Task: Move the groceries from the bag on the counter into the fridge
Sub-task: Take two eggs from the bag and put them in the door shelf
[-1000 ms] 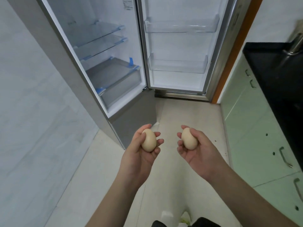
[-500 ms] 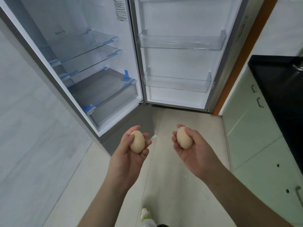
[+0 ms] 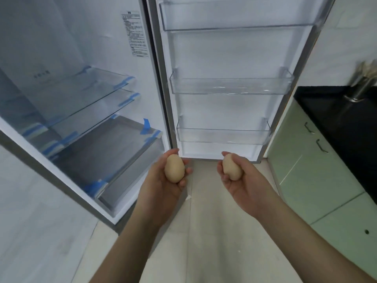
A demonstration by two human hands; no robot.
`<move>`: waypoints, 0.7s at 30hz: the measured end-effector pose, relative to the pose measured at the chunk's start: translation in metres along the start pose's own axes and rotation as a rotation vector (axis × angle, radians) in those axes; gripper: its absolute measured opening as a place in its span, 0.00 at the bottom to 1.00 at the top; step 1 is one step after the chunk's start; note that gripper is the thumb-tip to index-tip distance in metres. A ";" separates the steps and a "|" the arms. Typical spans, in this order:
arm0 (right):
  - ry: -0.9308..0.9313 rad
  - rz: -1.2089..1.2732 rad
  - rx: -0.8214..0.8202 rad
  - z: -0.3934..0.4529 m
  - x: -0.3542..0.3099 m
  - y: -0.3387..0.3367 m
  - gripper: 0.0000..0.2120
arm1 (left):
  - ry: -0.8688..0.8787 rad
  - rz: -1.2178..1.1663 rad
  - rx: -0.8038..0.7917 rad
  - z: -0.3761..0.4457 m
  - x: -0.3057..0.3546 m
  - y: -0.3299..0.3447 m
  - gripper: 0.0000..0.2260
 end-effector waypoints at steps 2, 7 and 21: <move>-0.025 -0.003 0.011 0.014 -0.007 0.001 0.09 | -0.015 0.008 -0.014 0.024 0.009 -0.001 0.09; -0.086 0.011 -0.026 0.050 -0.040 0.005 0.13 | -0.017 0.014 -0.127 0.077 0.022 0.007 0.11; -0.133 -0.371 -0.233 0.149 -0.161 0.018 0.14 | 0.097 0.290 -0.316 0.216 0.062 0.063 0.16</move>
Point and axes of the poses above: each hand's wrist, its own z-axis towards the middle knuckle, its own y-axis out of the palm, x = y × z, the point moved 5 cm from there along z, towards the middle knuckle, and after that the axes turned 15 degrees about -x, right-handed, at the moved point
